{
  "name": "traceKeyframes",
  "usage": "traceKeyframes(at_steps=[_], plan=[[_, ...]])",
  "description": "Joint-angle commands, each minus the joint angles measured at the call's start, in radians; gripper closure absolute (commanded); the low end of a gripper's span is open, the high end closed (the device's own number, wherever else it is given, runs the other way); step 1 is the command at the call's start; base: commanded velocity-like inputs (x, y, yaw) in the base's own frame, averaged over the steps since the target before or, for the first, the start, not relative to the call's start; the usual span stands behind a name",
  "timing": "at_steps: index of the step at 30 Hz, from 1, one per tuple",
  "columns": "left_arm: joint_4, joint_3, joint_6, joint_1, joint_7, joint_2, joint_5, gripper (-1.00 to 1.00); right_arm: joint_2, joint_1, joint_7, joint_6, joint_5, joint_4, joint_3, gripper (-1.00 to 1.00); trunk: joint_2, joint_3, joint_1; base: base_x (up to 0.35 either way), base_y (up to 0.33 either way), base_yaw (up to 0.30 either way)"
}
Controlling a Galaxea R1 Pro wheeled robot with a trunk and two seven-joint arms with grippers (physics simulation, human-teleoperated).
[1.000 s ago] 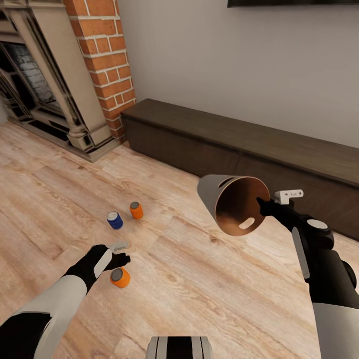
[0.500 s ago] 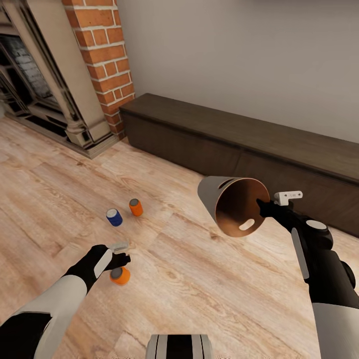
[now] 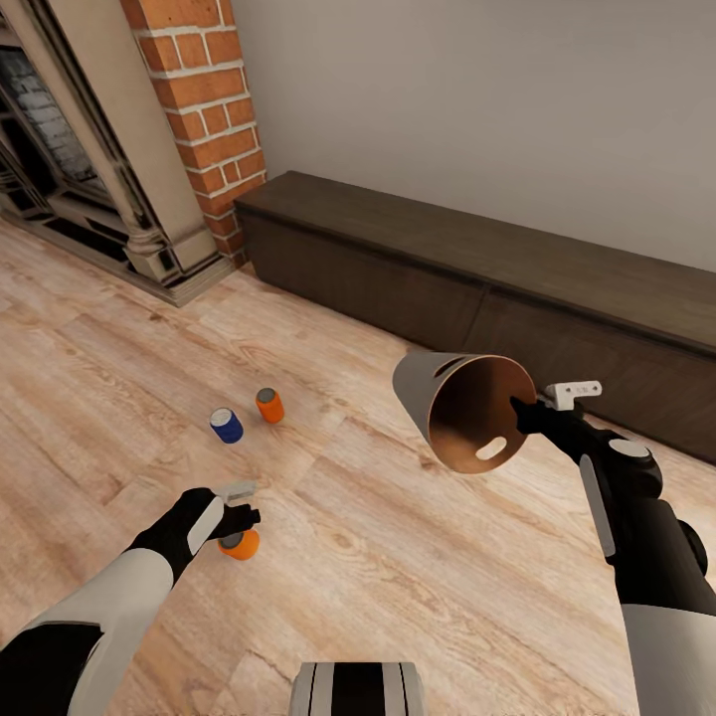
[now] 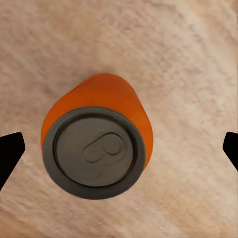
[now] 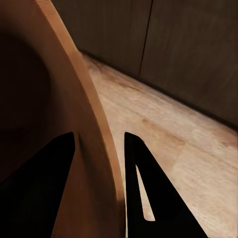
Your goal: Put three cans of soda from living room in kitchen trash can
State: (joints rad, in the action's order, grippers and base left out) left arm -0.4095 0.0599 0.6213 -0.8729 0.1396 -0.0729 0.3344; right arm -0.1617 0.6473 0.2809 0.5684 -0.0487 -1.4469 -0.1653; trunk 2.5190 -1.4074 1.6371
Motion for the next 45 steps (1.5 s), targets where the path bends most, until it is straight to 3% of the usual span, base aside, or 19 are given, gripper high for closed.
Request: traceKeyframes(at_steps=[1,4,11,19,45], plan=[[0.000,0.000,0.000,0.000,0.000,0.000,0.000,-1.00,0.000,0.000,0.004,0.001,0.010,-0.001,-0.001,1.00,0.000,-0.004,0.000,0.000,0.000,0.000],[0.000,0.000,0.000,0.000,0.000,0.000,0.000,-1.00,0.000,0.000,0.004,0.001,0.010,-0.001,0.000,1.00,0.001,-0.015,0.002,0.000,0.000,0.000],[-0.001,0.000,0.000,0.000,0.000,0.000,0.000,-1.00,0.001,0.000,0.004,0.001,0.009,0.008,0.001,1.00,0.001,-0.015,0.002,0.000,0.000,0.000],[-0.001,0.000,0.000,0.000,0.000,0.001,0.000,-1.00,0.000,0.000,0.004,0.001,0.009,0.017,0.001,1.00,0.003,-0.046,0.005,0.000,0.000,0.000],[-0.002,0.000,-0.001,0.000,0.000,0.000,0.000,-1.00,0.000,0.000,-0.008,0.001,0.007,0.042,0.006,1.00,0.004,-0.058,0.007,0.000,0.000,0.000]])
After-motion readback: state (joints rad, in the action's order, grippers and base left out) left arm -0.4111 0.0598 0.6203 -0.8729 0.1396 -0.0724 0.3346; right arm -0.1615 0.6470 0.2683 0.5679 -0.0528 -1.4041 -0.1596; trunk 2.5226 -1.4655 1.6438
